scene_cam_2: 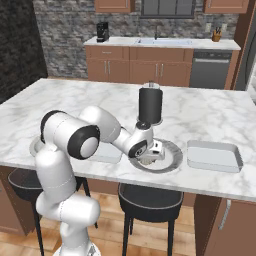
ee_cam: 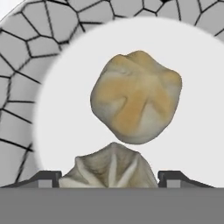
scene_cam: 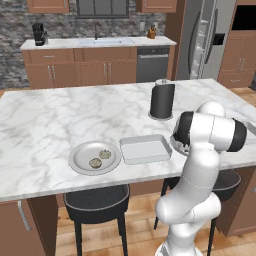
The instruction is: Place two dumplings into each of the tupperware containers and then place the containers in the fridge.
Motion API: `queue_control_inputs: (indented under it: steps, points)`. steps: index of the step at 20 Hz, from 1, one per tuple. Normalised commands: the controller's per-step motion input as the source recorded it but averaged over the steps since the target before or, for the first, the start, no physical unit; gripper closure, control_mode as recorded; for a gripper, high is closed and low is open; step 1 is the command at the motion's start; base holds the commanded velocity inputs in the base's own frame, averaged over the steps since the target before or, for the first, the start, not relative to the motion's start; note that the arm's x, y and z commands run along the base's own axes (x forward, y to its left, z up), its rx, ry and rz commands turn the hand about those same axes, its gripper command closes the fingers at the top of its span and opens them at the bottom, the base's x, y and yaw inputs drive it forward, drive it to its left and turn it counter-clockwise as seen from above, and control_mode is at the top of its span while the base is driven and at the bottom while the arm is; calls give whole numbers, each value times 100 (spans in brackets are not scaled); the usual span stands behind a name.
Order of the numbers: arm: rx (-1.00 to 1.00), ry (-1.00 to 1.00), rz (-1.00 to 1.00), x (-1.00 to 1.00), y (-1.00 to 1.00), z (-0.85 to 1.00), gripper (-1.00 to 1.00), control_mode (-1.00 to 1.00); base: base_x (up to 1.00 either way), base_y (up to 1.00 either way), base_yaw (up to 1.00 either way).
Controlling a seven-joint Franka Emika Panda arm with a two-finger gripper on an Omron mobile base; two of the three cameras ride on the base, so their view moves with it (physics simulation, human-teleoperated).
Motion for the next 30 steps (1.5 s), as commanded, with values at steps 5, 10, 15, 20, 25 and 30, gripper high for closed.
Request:
queue_control_inputs:
  steps: [5, 10, 15, 20, 25, 30]
  points:
    - [1, 2, 2, -22, 8, 28, 100, -100, 0, 0, 0]
    - [0, 1, 1, -73, 39, 67, 100, -100, 0, 0, 0]
    - [0, 6, 0, -49, 95, 55, 100, -100, 0, 0, 0]
    - [0, 3, 0, -3, 92, 40, 100, -100, 0, 0, 0]
    - [1, 1, -2, 59, 59, 49, 100, -100, 0, 0, 0]
    - [2, 9, -2, 85, 10, 2, 100, -100, 0, 0, 0]
